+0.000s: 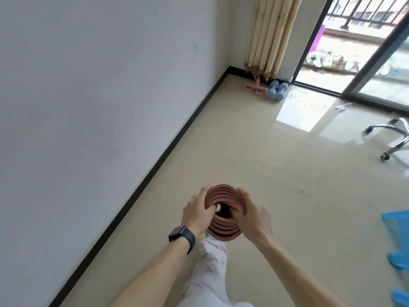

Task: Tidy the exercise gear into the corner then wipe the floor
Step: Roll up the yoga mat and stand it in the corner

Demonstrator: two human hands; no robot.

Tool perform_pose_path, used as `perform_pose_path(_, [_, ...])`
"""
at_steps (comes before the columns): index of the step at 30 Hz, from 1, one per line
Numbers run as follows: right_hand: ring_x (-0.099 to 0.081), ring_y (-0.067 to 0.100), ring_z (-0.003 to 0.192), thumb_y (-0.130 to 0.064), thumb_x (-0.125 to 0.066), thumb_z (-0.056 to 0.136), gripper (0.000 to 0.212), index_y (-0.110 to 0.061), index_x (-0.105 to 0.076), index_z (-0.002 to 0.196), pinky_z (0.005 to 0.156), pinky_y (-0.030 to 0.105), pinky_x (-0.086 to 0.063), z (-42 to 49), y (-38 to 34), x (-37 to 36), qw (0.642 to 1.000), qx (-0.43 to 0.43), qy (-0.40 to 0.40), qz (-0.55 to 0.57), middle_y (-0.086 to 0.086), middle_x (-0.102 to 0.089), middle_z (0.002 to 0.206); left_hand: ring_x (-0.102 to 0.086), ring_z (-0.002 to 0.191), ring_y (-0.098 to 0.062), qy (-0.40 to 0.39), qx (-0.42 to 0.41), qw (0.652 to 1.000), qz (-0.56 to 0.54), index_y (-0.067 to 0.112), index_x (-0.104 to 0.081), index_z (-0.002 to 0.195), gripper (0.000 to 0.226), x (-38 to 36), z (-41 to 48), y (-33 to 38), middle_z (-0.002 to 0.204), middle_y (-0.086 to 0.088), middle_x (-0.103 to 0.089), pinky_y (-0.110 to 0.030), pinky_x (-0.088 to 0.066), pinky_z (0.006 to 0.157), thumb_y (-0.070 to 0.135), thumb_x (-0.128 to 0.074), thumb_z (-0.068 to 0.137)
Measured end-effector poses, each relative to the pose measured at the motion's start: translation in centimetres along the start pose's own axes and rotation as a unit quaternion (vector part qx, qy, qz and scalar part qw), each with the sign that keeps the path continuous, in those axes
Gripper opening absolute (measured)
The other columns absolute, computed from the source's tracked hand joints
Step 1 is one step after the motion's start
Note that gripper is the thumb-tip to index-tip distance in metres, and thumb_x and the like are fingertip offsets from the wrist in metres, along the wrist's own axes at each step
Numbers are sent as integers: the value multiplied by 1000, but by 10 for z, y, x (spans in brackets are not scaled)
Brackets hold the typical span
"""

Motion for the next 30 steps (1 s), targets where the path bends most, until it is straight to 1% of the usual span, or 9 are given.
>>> perform_pose_path(4, [-66, 18, 102, -38, -66, 88, 60, -45, -41, 142, 81, 28, -46, 107, -11, 46, 1000, 2, 15, 5, -9, -71, 113, -60, 108, -17, 1, -29, 999, -23, 49, -42, 135, 52, 4, 109, 49, 117, 7, -65, -26, -41, 86, 40, -63, 88])
perform_pose_path(8, [-62, 8, 92, -42, -67, 87, 57, -48, -43, 139, 75, 21, -42, 199, -29, 95, 999, -10, 31, 34, -18, -70, 108, -60, 109, -17, -19, -59, 998, -19, 48, -42, 136, 52, 16, 214, 105, 118, 8, -65, -28, -44, 89, 44, -63, 89])
perform_pose_path(10, [-61, 5, 92, -45, -67, 87, 58, -47, -43, 140, 77, 20, -43, 238, -36, 121, 998, -16, 40, 39, -20, -70, 110, -61, 109, -16, -27, -73, 997, -19, 48, -42, 136, 52, 22, 256, 133, 118, 9, -66, -27, -45, 90, 47, -63, 89])
perform_pose_path(13, [-64, 8, 101, -49, -66, 87, 62, -46, -42, 144, 83, 22, -47, 299, -37, 153, 997, -28, 55, 44, -18, -69, 116, -61, 110, -16, -39, -95, 995, -4, 45, -42, 138, 52, 26, 319, 174, 119, 9, -66, -26, -45, 89, 49, -62, 90])
perform_pose_path(16, [-65, 8, 103, -51, -64, 89, 61, -45, -41, 145, 87, 25, -50, 359, -36, 173, 997, -33, 63, 42, -17, -70, 118, -61, 112, -17, -45, -109, 993, 14, 45, -42, 140, 52, 26, 384, 205, 123, 9, -66, -26, -45, 90, 50, -60, 91])
perform_pose_path(19, [-66, 10, 104, -52, -61, 90, 61, -44, -39, 147, 86, 24, -49, 430, -29, 194, 996, -38, 70, 35, -14, -70, 119, -60, 115, -21, -59, -113, 991, 36, 43, -41, 143, 53, 16, 457, 236, 128, 4, -65, -30, -47, 96, 49, -57, 93])
perform_pose_path(22, [-65, 12, 106, -50, -61, 92, 60, -42, -39, 148, 86, 24, -47, 507, -27, 218, 996, -45, 64, 31, -11, -70, 120, -59, 117, -23, -63, -108, 991, 52, 41, -41, 143, 51, 8, 531, 266, 129, 3, -64, -30, -45, 95, 48, -55, 94])
perform_pose_path(26, [-65, 13, 108, -50, -60, 91, 60, -43, -39, 147, 90, 29, -50, 615, -24, 248, 998, -34, 31, 37, -13, -69, 121, -59, 118, -25, -56, -80, 994, 58, 40, -41, 144, 52, -1, 630, 303, 132, 1, -63, -31, -46, 97, 47, -55, 95])
perform_pose_path(30, [-64, 13, 99, -48, -59, 92, 55, -45, -40, 144, 80, 25, -47, 711, -34, 291, 999, -20, 3, 28, -15, -69, 118, -59, 118, -23, -39, -66, 995, 58, 39, -37, 146, 50, 2, 712, 350, 133, 2, -62, -32, -46, 96, 45, -51, 98])
Point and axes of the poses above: each hand's wrist, its own z-axis towards the middle knuckle, its own x-axis out of the back of the hand, y = z × x, the point moved 7 cm from there along z, towards the middle knuckle
